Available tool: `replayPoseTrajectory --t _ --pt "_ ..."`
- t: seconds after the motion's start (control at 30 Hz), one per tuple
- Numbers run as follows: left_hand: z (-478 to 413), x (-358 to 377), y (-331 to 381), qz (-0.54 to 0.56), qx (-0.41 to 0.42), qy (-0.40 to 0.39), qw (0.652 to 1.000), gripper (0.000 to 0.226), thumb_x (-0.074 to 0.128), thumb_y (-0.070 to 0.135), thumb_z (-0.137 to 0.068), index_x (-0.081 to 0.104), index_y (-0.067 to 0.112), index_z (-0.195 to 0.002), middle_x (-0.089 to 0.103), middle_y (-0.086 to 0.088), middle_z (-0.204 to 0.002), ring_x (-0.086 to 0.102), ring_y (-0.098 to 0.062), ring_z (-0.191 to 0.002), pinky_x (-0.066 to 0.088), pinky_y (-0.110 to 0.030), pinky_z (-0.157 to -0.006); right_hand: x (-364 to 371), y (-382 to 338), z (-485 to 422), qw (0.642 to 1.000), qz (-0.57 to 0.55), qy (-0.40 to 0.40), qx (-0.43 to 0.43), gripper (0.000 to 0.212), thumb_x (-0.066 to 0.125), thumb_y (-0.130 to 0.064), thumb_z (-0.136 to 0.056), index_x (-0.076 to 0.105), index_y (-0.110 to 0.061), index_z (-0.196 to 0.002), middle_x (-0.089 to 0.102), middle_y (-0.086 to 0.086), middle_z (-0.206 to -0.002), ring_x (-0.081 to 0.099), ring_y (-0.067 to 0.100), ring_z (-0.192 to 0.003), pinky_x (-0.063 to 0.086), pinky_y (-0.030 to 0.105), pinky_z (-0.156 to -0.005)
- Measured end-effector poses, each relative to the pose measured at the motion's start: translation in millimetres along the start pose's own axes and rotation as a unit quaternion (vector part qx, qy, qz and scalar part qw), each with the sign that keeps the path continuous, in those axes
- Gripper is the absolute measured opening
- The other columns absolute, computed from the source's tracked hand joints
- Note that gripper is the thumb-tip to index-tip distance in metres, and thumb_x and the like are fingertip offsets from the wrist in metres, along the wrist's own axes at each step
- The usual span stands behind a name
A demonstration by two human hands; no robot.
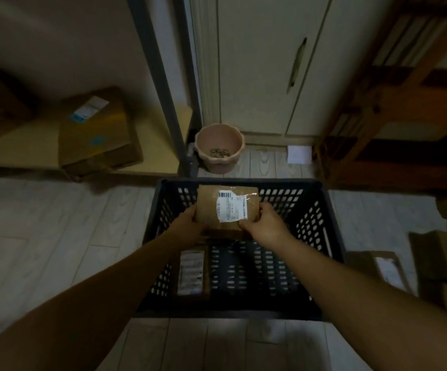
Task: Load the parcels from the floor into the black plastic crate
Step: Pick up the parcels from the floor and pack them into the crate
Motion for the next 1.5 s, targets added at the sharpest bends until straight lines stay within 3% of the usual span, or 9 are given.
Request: replayPoseTrajectory --t 0.13,0.3,0.47,0.67,0.83,1.03,1.13,1.33,1.5 --pt "-50.3 34.1 -49.3 0.038 0.006 0.034 0.999 0.047 0.049 0.021 -0.096 0.036 0.018 -0.141 0.05 -0.006 -0.13 0.05 -0.017 -0.105 0.041 -0.014 -0.065 41.2 55.3 -47.2 1.0 -0.008 0.006 0.001 0.06 0.073 -0.03 -0.081 0.043 -0.015 -0.131 0.058 0.003 -0.126 0.057 0.018 -0.11 0.046 0.029 -0.087" --pt "-84.3 62.9 -82.4 0.182 -0.052 0.041 0.981 0.056 0.048 0.029 -0.096 0.021 0.039 -0.143 0.05 -0.013 -0.13 0.062 -0.032 -0.097 0.056 -0.039 -0.063 67.3 87.2 -77.9 0.999 -0.016 0.016 -0.024 0.069 0.076 -0.026 -0.077 0.039 -0.015 -0.134 0.058 0.002 -0.126 0.057 0.018 -0.111 0.047 0.029 -0.088" --pt "-91.5 66.9 -82.3 0.256 -0.027 0.08 0.963 0.048 0.05 0.016 -0.094 0.035 0.028 -0.138 0.061 -0.01 -0.117 0.065 -0.024 -0.079 0.051 -0.027 -0.045 76.4 86.1 -74.0 0.997 -0.042 0.018 -0.054 0.106 0.081 -0.022 -0.072 0.009 -0.024 -0.15 0.056 -0.001 -0.132 0.058 0.019 -0.112 0.051 0.035 -0.094" --pt "-89.8 48.8 -71.6 0.176 0.004 0.046 0.983 0.042 0.049 0.012 -0.096 0.04 0.018 -0.136 0.063 -0.007 -0.093 0.063 -0.018 -0.067 0.048 -0.021 -0.041 64.7 76.4 -72.3 0.978 0.179 0.006 -0.105 0.113 0.077 -0.045 -0.073 -0.003 -0.029 -0.152 0.01 0.008 -0.157 0.02 0.029 -0.142 0.028 0.042 -0.112" --pt "-92.7 38.0 -55.0 0.026 0.029 -0.025 0.999 0.046 0.048 0.015 -0.096 0.038 0.022 -0.139 0.063 -0.008 -0.098 0.063 -0.023 -0.075 0.051 -0.031 -0.058 62.7 77.6 -73.8 0.991 0.059 -0.063 -0.105 0.069 0.069 -0.027 -0.084 0.032 -0.026 -0.143 0.056 0.002 -0.133 0.056 0.021 -0.117 0.047 0.039 -0.097" --pt "-95.5 39.3 -57.2 0.102 0.05 0.065 0.991 0.078 0.064 0.024 -0.087 0.015 0.027 -0.148 0.044 -0.008 -0.142 0.053 -0.027 -0.119 0.047 -0.044 -0.098 71.1 82.1 -76.8 0.997 -0.053 0.02 -0.061 0.057 0.065 -0.021 -0.088 0.038 -0.02 -0.138 0.059 0.004 -0.128 0.058 0.023 -0.113 0.047 0.037 -0.097" --pt "-93.8 51.6 -63.2 0.106 0.032 0.032 0.993 0.079 0.071 0.023 -0.081 0.024 0.025 -0.145 0.047 -0.004 -0.14 0.055 -0.023 -0.116 0.053 -0.035 -0.085 77.7 84.1 -80.2 0.991 -0.109 0.054 -0.054 0.059 0.06 -0.021 -0.092 0.03 -0.024 -0.144 0.057 0.003 -0.13 0.057 0.022 -0.113 0.045 0.031 -0.093" --pt "-94.6 53.2 -65.3 0.105 0.054 0.005 0.993 0.073 0.063 0.014 -0.087 0.023 0.022 -0.148 0.047 -0.006 -0.14 0.055 -0.018 -0.111 0.047 -0.017 -0.068 86.6 91.7 -72.7 0.985 0.106 -0.066 -0.121 0.111 0.075 -0.042 -0.077 -0.01 -0.043 -0.148 0.011 0.007 -0.154 0.03 0.027 -0.137 0.031 0.033 -0.108" --pt "-96.2 64.6 -77.7 0.078 0.052 -0.037 0.995 0.064 0.057 0.017 -0.091 0.025 0.026 -0.146 0.05 0.004 -0.129 0.054 -0.01 -0.095 0.053 -0.025 -0.075 92.1 113.4 -79.7 0.945 0.263 -0.055 -0.188 0.091 0.061 -0.046 -0.088 -0.004 -0.04 -0.15 0.01 0.013 -0.15 0.033 0.03 -0.135 0.029 0.033 -0.114"
Point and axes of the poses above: each hand's wrist, its own z-axis away from the middle knuckle, its own x-axis out of the palm, y = z × x, the point moved 2 cm from there along -z, towards the middle knuckle
